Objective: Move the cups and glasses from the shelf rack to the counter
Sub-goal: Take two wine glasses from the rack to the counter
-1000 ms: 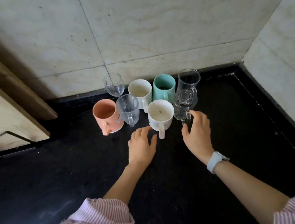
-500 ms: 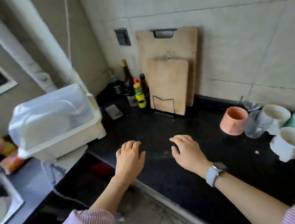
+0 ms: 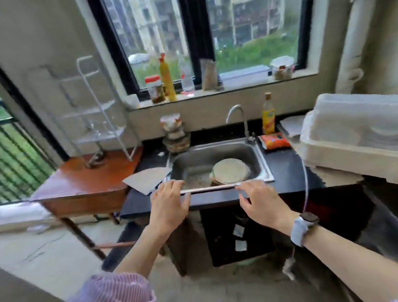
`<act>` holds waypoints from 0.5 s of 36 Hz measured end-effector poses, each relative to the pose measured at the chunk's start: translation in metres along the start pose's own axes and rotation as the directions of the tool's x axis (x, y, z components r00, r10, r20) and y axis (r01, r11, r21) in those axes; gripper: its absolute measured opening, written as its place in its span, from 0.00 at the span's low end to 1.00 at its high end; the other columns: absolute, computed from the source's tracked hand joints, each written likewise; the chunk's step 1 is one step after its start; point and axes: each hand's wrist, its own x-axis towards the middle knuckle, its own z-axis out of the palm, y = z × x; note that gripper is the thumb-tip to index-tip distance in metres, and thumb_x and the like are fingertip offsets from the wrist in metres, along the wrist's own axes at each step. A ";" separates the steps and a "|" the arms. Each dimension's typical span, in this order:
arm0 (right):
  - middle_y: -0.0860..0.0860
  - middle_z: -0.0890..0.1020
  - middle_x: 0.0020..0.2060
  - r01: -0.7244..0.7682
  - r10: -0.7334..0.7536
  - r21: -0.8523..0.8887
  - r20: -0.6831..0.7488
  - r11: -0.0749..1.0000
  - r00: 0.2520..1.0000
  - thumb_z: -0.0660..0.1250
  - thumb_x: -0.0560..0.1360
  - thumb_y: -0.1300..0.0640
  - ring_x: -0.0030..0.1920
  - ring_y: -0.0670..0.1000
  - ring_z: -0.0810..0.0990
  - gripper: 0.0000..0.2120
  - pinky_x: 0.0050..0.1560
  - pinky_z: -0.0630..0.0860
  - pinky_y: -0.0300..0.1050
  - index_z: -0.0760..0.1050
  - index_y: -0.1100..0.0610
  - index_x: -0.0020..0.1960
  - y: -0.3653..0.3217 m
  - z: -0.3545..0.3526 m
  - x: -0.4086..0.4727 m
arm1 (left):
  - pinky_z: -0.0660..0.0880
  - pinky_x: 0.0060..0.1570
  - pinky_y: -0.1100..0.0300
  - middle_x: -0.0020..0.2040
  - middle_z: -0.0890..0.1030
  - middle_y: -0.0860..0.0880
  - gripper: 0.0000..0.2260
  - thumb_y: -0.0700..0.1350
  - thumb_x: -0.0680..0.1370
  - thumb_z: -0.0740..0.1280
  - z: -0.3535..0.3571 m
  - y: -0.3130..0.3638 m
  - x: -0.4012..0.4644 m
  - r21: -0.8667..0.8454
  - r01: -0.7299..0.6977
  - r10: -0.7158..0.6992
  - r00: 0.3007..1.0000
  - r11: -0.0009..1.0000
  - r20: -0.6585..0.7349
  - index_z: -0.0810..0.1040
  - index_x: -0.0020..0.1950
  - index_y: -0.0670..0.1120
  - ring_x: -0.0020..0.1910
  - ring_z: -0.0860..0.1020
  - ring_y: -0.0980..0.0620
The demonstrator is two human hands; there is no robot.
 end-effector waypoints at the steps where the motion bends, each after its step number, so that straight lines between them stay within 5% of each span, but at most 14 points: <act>1: 0.53 0.77 0.60 0.040 -0.040 0.014 0.015 0.999 0.999 0.58 0.76 0.56 0.63 0.56 0.71 0.15 0.65 0.65 0.50 0.72 0.55 0.62 -0.019 0.010 0.013 | 0.72 0.52 0.45 0.54 0.79 0.42 0.14 0.47 0.74 0.66 -0.010 -0.022 -0.003 0.002 0.044 -0.044 0.999 0.999 -0.024 0.75 0.58 0.43 0.56 0.75 0.40; 9: 0.54 0.77 0.59 0.287 -0.293 0.067 0.101 0.956 0.951 0.60 0.75 0.56 0.61 0.57 0.72 0.15 0.62 0.69 0.54 0.73 0.55 0.60 -0.140 0.082 0.114 | 0.70 0.60 0.47 0.60 0.76 0.43 0.16 0.48 0.75 0.64 -0.051 -0.161 0.000 -0.020 0.317 -0.316 0.939 0.948 -0.138 0.73 0.61 0.44 0.61 0.72 0.42; 18: 0.55 0.77 0.61 0.391 -0.415 0.174 0.137 0.904 0.899 0.58 0.76 0.56 0.62 0.57 0.72 0.16 0.64 0.67 0.50 0.72 0.56 0.62 -0.234 0.159 0.255 | 0.70 0.60 0.46 0.59 0.77 0.43 0.14 0.46 0.76 0.64 -0.065 -0.294 0.074 -0.101 0.418 -0.430 0.881 0.903 -0.197 0.74 0.60 0.44 0.60 0.73 0.43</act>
